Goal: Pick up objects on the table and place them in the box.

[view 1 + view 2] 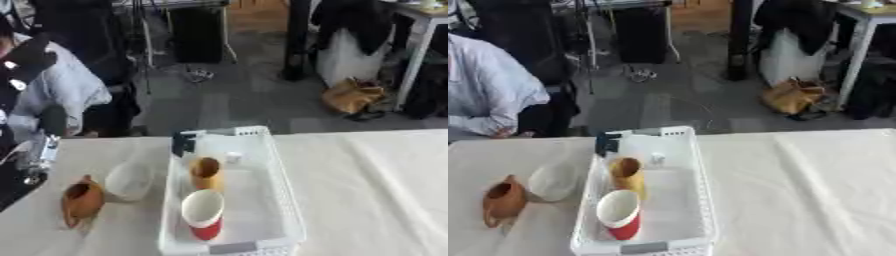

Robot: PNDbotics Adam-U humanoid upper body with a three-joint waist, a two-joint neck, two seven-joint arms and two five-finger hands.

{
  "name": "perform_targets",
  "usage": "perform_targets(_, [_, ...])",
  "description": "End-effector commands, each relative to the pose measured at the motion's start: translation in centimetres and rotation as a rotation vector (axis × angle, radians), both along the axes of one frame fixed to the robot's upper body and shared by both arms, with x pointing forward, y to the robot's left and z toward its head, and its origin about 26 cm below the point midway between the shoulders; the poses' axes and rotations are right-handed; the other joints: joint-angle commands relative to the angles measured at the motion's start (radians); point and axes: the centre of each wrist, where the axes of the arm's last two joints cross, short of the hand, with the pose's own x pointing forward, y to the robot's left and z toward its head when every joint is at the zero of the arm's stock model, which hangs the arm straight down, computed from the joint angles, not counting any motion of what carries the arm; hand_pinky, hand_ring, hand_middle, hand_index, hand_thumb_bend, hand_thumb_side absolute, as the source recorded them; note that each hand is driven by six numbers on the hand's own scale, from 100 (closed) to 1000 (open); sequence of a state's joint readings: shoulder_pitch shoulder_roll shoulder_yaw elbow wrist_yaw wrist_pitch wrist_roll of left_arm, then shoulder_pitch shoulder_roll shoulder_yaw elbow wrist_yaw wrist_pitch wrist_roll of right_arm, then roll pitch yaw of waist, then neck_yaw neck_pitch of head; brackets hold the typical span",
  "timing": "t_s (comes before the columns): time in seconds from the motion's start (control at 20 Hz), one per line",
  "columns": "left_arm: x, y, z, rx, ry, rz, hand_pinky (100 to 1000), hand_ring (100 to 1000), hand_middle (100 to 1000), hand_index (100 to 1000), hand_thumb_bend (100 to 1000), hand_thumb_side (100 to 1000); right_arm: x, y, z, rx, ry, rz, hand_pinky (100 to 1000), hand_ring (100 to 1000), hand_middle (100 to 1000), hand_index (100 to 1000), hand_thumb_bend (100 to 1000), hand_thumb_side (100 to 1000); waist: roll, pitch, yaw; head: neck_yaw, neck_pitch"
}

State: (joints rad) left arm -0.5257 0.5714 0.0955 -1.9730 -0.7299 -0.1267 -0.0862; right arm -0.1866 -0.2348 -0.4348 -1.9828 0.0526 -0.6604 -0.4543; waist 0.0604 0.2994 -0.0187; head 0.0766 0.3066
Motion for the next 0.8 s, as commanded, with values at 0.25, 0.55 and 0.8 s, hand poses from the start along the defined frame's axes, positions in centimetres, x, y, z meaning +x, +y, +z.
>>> perform_targets(0.25, [2.1,2.2,1.2,0.219,0.258,0.214,1000,1000,1000,1000,100,934,-0.3,-0.4,1.1,-0.040,-0.006,-0.013,799,874,764,842,100,1000,0.013,-0.032,-0.002,0.026,0.016])
perform_targets(0.55, [5.6,3.8,0.1,0.361,0.460,0.300,1000,1000,1000,1000,196,951,-0.3,-0.3,1.1,-0.040,0.005,-0.010,799,874,763,838,100,1000,0.016,-0.038,-0.002,0.059,0.037])
perform_targets(0.8, [7.6,5.4,-0.6,0.372,0.576,0.361,1000,1000,1000,1000,266,966,-0.3,-0.4,1.0,-0.038,0.008,-0.010,800,874,762,834,100,1000,0.014,-0.040,-0.002,0.072,0.044])
